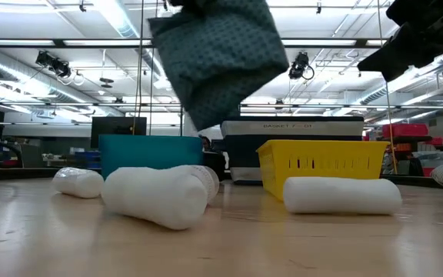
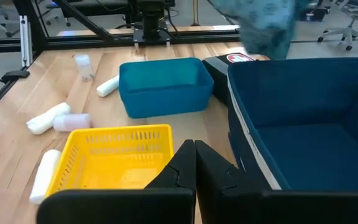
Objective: Pick & place medical supplies in basket/bin
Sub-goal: Put the blue patient gown into the blue laundry bin
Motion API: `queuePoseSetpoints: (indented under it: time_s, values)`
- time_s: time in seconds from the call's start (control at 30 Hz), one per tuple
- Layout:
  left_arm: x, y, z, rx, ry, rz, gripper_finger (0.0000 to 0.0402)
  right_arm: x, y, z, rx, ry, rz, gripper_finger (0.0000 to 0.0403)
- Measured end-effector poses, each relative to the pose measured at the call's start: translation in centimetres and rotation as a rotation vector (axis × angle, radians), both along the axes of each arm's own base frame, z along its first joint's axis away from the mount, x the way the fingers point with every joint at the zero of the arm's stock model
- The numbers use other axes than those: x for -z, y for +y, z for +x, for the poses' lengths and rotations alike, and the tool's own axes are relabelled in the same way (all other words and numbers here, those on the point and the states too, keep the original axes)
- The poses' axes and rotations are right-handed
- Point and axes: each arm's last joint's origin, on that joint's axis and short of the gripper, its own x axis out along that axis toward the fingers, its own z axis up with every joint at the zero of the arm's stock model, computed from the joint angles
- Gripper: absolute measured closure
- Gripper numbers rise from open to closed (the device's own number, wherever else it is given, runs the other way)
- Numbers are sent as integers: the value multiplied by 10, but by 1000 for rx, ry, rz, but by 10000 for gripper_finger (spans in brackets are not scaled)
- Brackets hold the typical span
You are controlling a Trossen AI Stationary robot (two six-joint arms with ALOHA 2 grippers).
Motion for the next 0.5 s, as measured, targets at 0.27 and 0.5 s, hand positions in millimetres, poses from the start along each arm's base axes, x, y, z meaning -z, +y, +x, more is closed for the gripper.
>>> queuePoseSetpoints:
  time_s: [0.27,0.5]
  values:
    - [16,43,44,174,-102,-1,391,0,0,0,0,1,-8,403]
    - [64,81,88,294,-139,-93,391,0,0,0,-1,3,-12,403]
